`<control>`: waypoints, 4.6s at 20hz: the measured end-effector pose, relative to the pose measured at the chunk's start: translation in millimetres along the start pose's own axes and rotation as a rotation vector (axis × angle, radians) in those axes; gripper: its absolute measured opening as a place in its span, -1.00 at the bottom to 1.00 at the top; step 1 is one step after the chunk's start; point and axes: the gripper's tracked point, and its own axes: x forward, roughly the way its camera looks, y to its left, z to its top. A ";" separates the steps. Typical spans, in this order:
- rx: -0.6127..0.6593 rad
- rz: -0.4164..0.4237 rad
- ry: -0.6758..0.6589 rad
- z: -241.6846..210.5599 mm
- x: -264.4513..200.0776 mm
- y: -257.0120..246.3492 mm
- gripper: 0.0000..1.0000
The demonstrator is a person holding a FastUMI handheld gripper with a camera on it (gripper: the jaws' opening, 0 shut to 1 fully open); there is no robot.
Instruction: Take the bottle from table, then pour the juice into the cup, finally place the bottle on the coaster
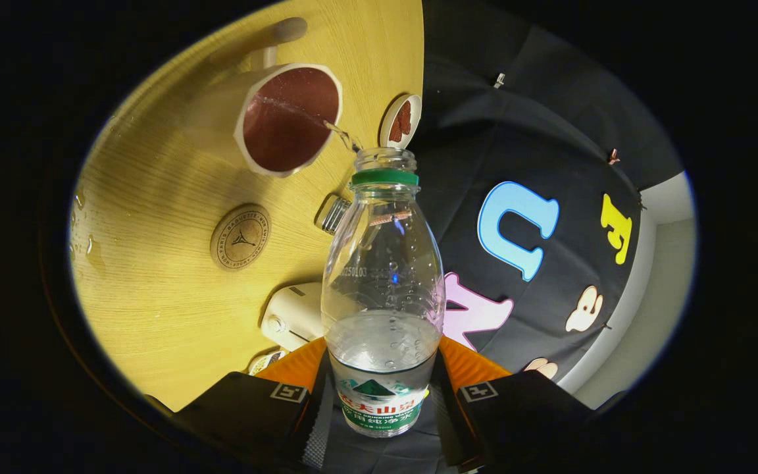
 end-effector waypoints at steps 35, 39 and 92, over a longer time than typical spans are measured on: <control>0.337 0.174 -0.024 2.5 -12.1 45.2 0.38; 0.596 0.157 -0.079 16.5 -21.6 44.6 0.38; 2.010 0.351 -0.481 34.1 97.3 75.6 0.74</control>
